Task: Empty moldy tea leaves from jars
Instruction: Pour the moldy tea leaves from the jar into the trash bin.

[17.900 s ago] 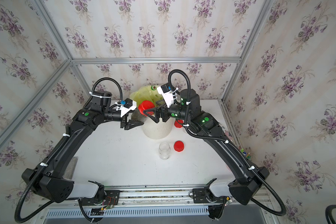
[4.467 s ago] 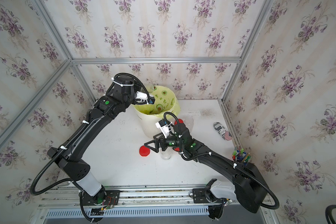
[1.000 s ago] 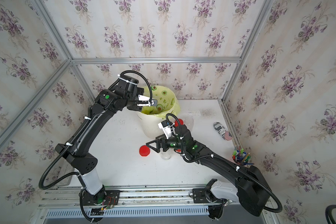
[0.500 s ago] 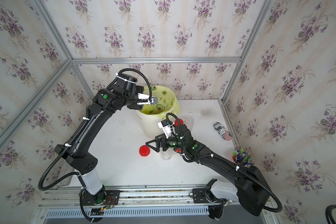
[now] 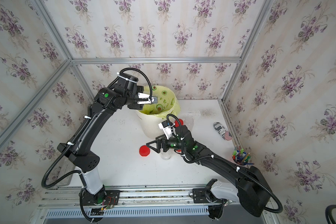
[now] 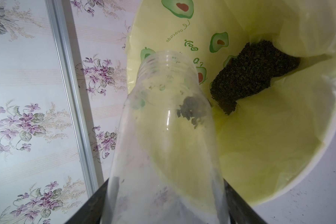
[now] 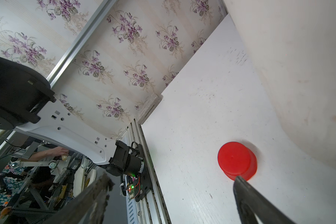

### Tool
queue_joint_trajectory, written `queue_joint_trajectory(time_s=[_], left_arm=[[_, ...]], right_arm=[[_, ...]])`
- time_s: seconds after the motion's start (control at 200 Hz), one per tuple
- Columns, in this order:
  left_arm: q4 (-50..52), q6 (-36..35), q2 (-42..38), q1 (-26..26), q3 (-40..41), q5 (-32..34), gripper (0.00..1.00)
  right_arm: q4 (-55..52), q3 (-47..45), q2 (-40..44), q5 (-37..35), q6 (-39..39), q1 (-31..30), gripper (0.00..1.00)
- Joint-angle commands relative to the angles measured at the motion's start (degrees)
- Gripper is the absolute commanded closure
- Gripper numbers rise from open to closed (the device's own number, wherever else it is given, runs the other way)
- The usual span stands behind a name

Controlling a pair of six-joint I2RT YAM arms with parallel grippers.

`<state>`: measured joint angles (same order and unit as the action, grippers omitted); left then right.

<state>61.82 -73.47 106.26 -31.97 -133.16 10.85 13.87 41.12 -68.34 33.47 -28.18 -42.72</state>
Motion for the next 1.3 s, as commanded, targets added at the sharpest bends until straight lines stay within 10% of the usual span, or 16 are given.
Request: queue_joint_trajectory(time_s=[0.0,1.294], left_arm=[[0.15,-0.52,-0.52,-0.01,1.26,0.08,0.27],[4.60,8.26,1.18,1.31,-3.71,-5.08,0.26]], right_arm=[[2.18,-0.10,0.13,0.18,-0.76,-0.01,0.03],[0.72,0.72,1.36,-0.13,-1.74,-0.08,0.03]])
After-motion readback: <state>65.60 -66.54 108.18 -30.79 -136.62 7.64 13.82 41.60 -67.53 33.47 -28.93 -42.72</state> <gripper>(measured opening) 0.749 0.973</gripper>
